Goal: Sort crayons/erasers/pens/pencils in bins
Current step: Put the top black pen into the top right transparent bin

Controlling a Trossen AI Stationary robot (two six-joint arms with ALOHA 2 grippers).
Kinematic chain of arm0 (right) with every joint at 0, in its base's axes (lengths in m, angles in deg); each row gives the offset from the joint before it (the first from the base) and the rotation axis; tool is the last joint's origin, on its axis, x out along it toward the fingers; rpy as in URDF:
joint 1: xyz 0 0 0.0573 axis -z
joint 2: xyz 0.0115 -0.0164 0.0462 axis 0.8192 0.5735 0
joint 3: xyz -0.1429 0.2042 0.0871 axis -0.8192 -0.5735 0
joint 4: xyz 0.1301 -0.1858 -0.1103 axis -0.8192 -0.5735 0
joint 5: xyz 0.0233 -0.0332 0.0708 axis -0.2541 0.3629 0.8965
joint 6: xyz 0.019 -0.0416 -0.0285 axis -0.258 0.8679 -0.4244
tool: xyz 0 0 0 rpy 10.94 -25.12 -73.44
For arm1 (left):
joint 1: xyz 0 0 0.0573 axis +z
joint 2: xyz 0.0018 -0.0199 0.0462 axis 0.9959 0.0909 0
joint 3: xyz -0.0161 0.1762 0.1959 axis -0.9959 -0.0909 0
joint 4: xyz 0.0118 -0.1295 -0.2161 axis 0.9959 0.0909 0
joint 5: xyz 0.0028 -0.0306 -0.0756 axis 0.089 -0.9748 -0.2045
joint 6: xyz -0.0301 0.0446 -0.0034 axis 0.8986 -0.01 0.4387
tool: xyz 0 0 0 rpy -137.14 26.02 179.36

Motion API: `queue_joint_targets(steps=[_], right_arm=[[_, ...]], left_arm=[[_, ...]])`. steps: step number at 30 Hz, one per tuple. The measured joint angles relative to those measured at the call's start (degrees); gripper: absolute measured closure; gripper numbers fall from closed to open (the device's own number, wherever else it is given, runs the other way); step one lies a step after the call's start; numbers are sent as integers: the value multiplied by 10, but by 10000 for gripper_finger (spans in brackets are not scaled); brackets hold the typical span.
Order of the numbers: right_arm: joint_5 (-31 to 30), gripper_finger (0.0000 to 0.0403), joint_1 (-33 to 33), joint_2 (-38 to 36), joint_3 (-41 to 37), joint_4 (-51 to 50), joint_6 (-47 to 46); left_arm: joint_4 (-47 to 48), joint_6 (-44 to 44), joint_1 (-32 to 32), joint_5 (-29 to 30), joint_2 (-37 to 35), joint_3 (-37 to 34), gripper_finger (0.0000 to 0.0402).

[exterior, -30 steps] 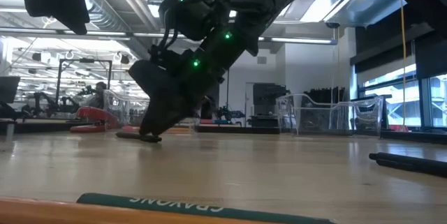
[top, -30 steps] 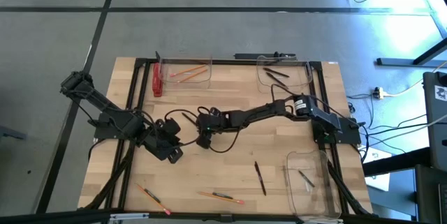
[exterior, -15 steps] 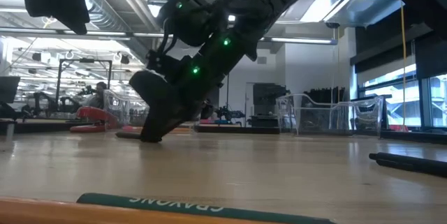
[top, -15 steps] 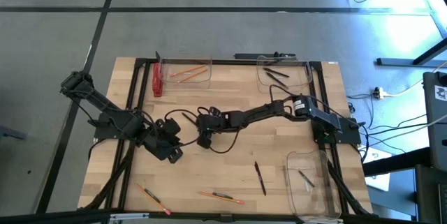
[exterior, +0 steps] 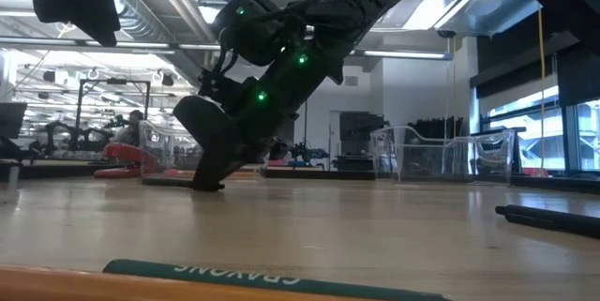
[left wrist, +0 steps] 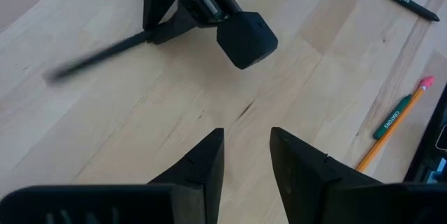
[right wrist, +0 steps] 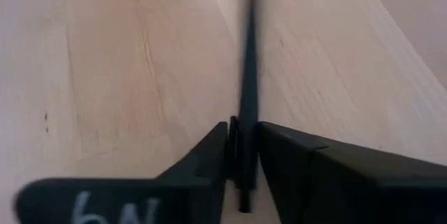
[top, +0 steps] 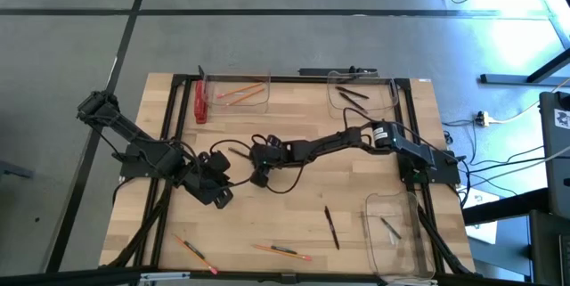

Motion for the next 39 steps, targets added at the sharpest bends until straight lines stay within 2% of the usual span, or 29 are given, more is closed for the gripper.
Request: queue_joint_targets(steps=[6,12,21,39], right_arm=[[6,377,-1,0,0,-9,-26],[30,373,6,0,-1,-9,-75],[61,376,15,-2,-2,-10,-93],[62,373,18,-29,-4,-59,-133]], left_arm=[[0,0,0,0,0,0,292],[0,0,0,0,0,0,292],[0,0,0,0,0,0,292],[0,-31,0,0,0,0,292]])
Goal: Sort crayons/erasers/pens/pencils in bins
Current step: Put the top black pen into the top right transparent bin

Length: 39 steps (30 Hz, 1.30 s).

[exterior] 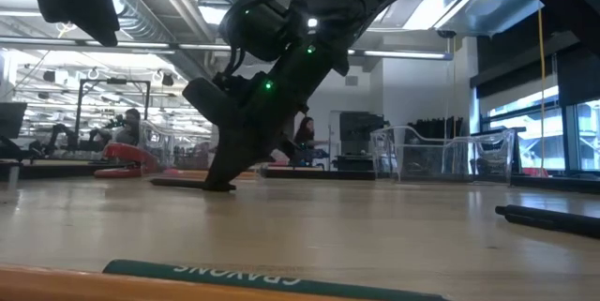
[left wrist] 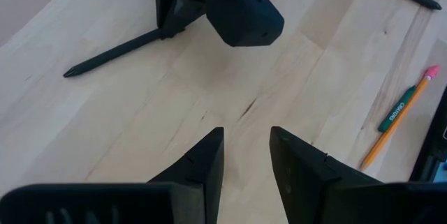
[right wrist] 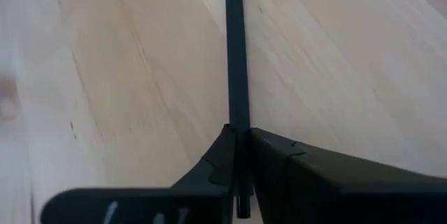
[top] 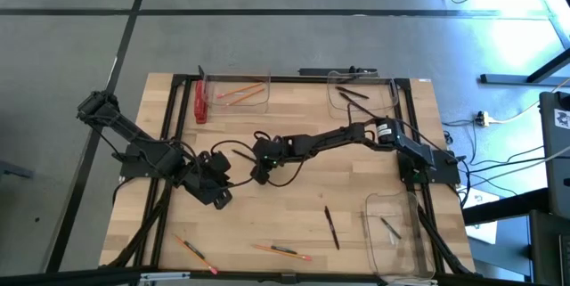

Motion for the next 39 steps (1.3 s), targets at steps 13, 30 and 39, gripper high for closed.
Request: queue_joint_targets(steps=[13,30,39], right_arm=[[3,371,0,-5,0,-4,-32],[-13,387,2,-44,1,-65,-13],[-4,394,2,-72,9,-100,61]], left_arm=[[0,-14,0,0,0,0,292],[0,-15,0,0,0,0,292],[1,-15,0,0,0,0,292]])
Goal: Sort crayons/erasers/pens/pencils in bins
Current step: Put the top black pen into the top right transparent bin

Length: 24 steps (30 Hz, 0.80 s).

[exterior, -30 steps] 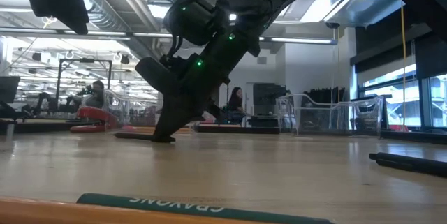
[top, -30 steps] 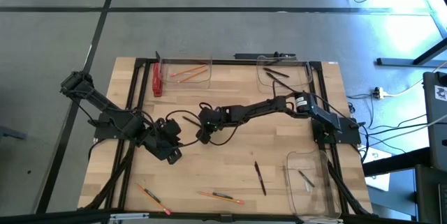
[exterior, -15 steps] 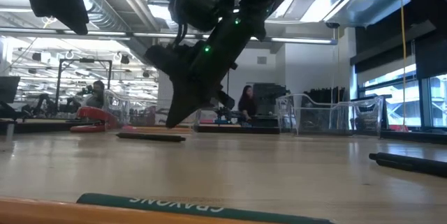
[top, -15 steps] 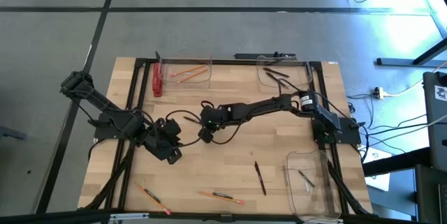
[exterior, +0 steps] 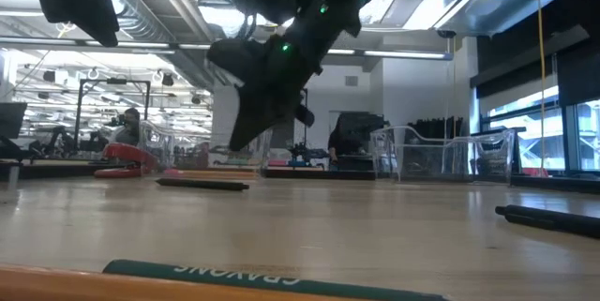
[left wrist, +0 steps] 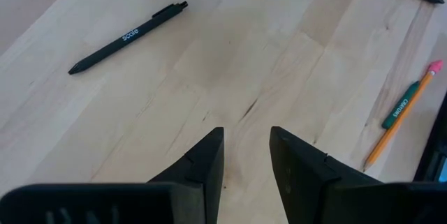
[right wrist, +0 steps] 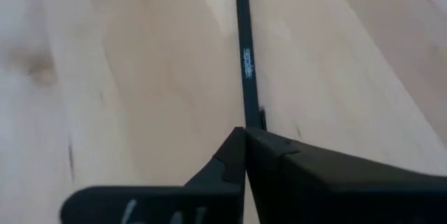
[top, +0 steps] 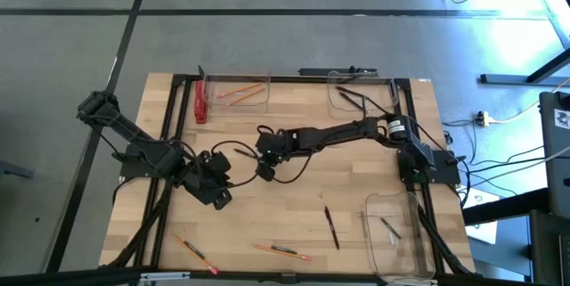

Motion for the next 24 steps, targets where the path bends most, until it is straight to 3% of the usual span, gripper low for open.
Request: queue_joint_targets(steps=[6,18,24], right_arm=[[56,359,0,-2,32,-71,8],[22,235,2,-2,42,-68,122],[22,218,14,14,42,-57,133]], left_arm=[[2,-24,0,0,0,0,292],[10,-28,2,20,0,0,292],[10,-23,2,22,0,0,292]])
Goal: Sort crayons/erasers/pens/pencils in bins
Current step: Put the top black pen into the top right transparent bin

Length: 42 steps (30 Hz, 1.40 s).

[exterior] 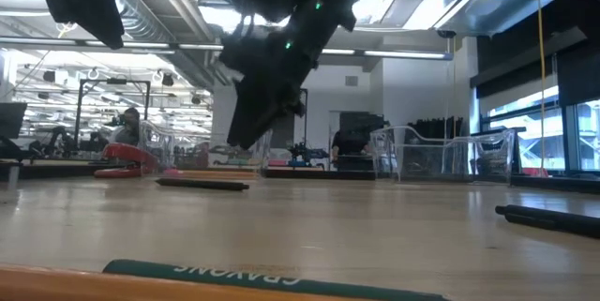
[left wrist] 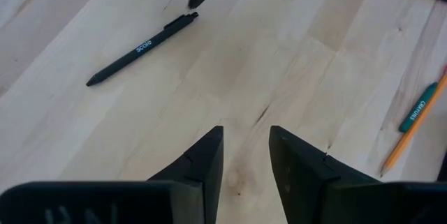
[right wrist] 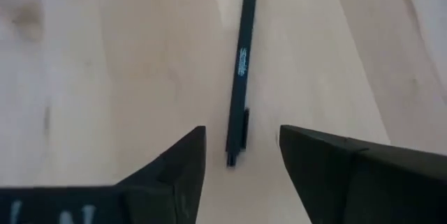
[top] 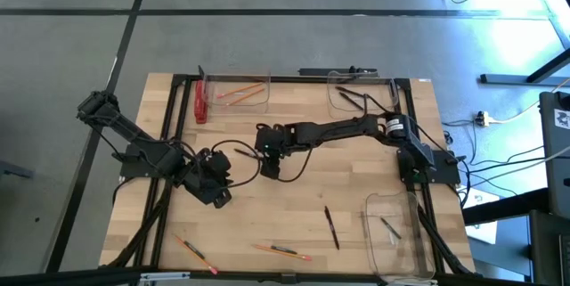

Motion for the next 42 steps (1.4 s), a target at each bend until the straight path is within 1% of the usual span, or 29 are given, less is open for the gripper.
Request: queue_joint_targets(steps=[4,8,10,12,18,23,33,42], right_arm=[[13,223,8,19,-5,19,8],[16,228,15,22,-5,23,30],[31,228,20,23,-5,23,30],[43,228,25,24,-5,32,29],[46,230,26,27,-5,53,26],[75,230,25,48,-6,66,1],[75,231,26,68,-4,80,-3],[74,231,25,77,-2,75,-47]], left_arm=[[0,11,0,0,0,0,292],[0,14,1,1,0,0,292],[0,22,3,1,0,0,292],[2,29,4,1,0,0,292],[1,29,4,2,0,0,292],[0,29,4,2,0,0,292],[0,29,4,4,0,0,292],[3,29,4,5,0,0,292]])
